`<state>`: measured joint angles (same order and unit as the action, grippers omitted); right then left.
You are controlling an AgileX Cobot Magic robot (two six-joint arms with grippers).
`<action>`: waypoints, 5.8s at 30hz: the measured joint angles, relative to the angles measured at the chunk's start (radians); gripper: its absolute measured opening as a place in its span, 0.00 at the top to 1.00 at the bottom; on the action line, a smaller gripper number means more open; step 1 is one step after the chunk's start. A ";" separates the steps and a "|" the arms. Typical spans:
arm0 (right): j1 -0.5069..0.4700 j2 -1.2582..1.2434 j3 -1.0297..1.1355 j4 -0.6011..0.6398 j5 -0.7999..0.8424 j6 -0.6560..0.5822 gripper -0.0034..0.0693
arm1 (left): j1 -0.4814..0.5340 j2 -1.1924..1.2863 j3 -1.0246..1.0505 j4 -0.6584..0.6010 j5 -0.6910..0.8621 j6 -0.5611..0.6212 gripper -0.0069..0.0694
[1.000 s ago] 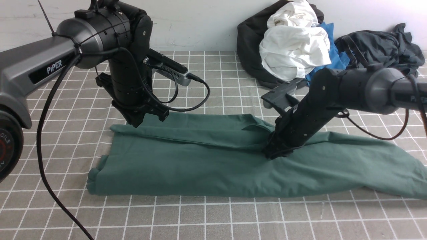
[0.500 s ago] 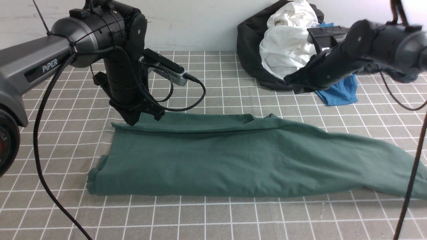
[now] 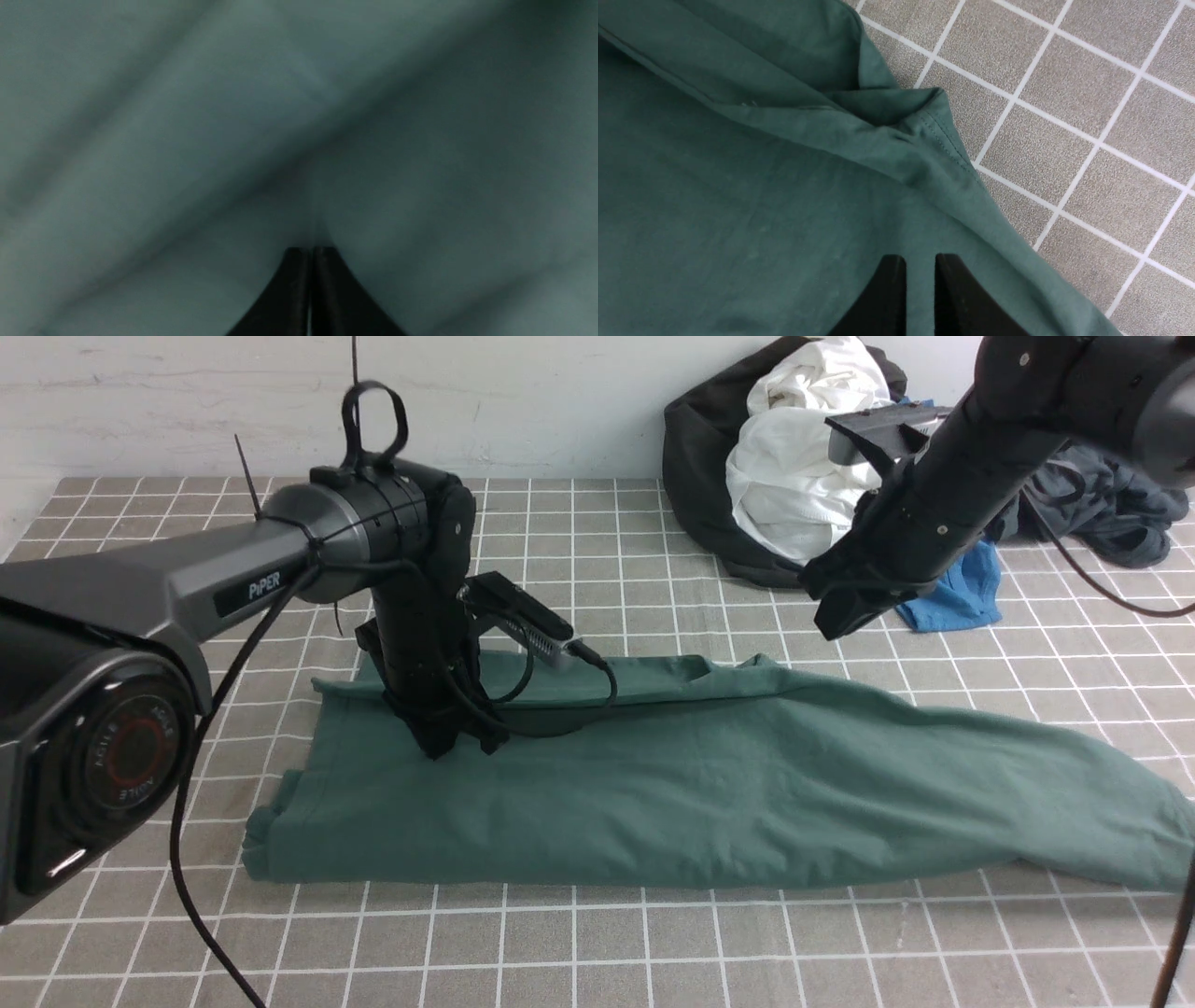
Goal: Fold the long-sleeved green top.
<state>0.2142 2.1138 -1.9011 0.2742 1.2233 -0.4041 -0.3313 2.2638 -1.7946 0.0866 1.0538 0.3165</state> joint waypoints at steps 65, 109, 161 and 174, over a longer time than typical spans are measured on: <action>-0.488 -0.260 0.852 -0.169 -0.503 0.375 0.21 | 0.035 -0.424 0.691 -0.087 -0.386 -0.110 0.92; 0.420 -0.263 0.207 -0.194 -0.419 0.327 0.87 | 0.035 -1.341 0.699 -0.101 -0.060 -0.115 0.92; 0.522 -0.159 -0.027 -0.218 0.006 0.330 0.36 | 0.035 -1.900 1.110 -0.098 -0.009 -0.237 0.92; 0.522 -0.883 0.680 -0.282 -0.210 0.419 0.60 | 0.035 -2.218 1.329 -0.102 -0.128 -0.254 0.92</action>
<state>0.7365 1.2312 -1.2207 -0.0079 1.0130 0.0150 -0.2967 0.0458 -0.4655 -0.0154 0.9258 0.0621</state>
